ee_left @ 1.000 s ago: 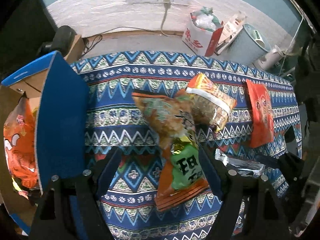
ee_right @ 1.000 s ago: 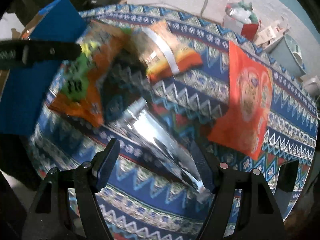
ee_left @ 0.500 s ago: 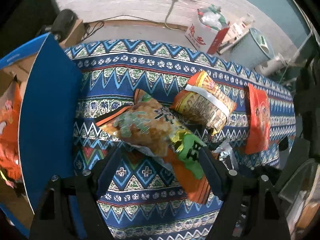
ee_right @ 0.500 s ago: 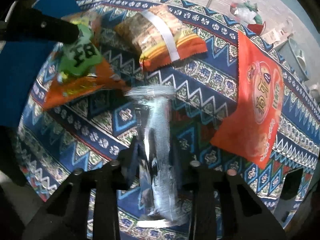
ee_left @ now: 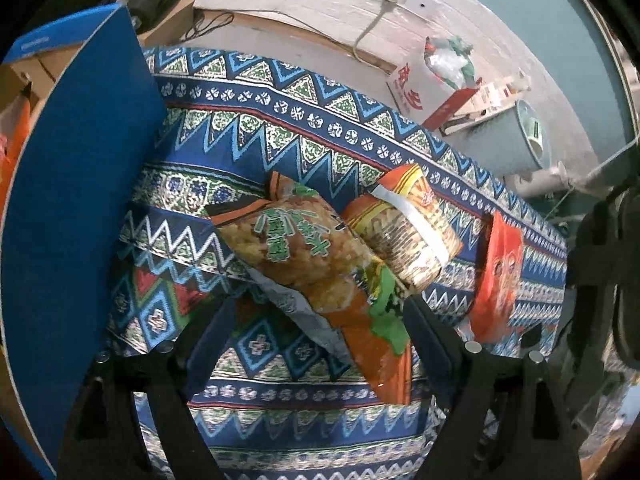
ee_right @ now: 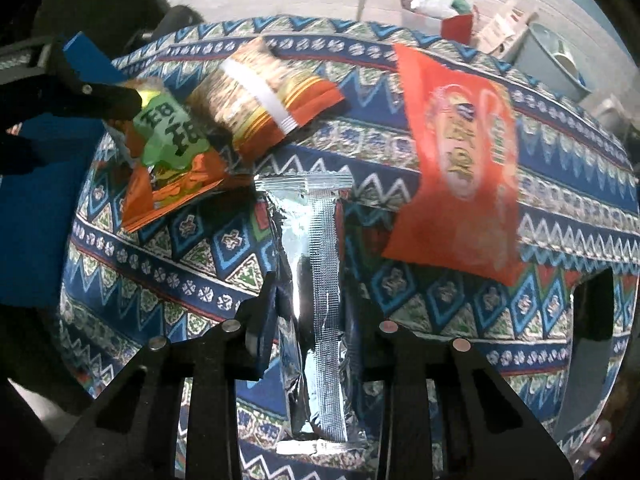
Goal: Organize snacks
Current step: 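Grasp the silver foil bar with the right tool while the left grasps the orange-green bag, then lift both snacks and carry them over the cardboard box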
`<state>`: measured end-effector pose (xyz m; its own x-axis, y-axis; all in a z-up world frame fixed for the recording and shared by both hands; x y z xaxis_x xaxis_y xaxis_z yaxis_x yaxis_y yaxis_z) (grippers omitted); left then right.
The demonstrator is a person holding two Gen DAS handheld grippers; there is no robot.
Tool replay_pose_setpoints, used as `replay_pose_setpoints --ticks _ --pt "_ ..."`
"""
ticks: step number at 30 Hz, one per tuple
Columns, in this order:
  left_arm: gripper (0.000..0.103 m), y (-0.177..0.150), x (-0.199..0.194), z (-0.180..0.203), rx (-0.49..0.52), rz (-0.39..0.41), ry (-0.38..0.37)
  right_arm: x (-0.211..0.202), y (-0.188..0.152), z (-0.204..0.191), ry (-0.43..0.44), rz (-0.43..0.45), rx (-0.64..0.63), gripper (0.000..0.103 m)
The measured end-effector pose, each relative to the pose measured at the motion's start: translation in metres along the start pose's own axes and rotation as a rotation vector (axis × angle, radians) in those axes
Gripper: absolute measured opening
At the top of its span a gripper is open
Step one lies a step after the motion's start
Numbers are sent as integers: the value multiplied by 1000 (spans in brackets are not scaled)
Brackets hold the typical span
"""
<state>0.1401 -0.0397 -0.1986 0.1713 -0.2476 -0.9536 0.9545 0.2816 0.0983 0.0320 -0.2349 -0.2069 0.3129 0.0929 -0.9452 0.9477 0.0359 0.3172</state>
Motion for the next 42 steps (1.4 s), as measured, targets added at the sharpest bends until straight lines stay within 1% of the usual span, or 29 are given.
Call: replay_pose_setpoints --ticks 4,8,13,18,21,22,24,25,26,28,31,34,39,42 --pt "87 2 4 5 -25 18 -11 -11 1 11 -6 28 15 28" --pt "87 6 14 13 -28 26 6 -14 7 14 3 42 26 28" --pt "88 9 33 19 20 -2 35 -15 11 20 9 48 29 28" --pt "89 6 39 20 57 4 -1 -9 15 20 5 48 33 28" --pt "84 5 39 18 79 18 -31 -9 17 20 7 50 32 28" --pt "72 4 39 18 84 18 -39 -9 17 20 6 51 33 28" --pt "60 2 39 17 103 12 -26 -9 18 20 5 53 34 28" --pt "54 1 39 17 119 4 -38 -10 18 20 2 55 34 28" --pt "52 0 38 16 126 3 -40 -10 18 20 -2 56 34 28" --pt "45 -2 35 16 142 6 -34 -12 19 20 -7 63 35 28" --pt "39 -4 30 16 172 9 -38 -15 21 18 -12 73 33 28" --pt "36 -10 23 17 219 18 -28 -19 22 13 -15 86 31 28" --pt "34 -22 8 23 318 56 4 -26 24 4 -15 105 21 28" --pt "34 -28 -2 24 360 78 22 -32 24 0 -15 122 18 28"
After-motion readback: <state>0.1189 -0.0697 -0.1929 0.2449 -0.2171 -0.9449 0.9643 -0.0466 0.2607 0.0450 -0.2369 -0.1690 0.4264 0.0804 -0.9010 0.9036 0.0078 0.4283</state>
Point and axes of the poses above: each gripper's, at about its wrist camera, not at the fingertips, and x roughly the way its jaws point, z to its right, y to its top, the point moved 1 cm from there along x, roughly the way its jaws point, and after that the axes turned 1 degree about -y, right-handed, at the moved point
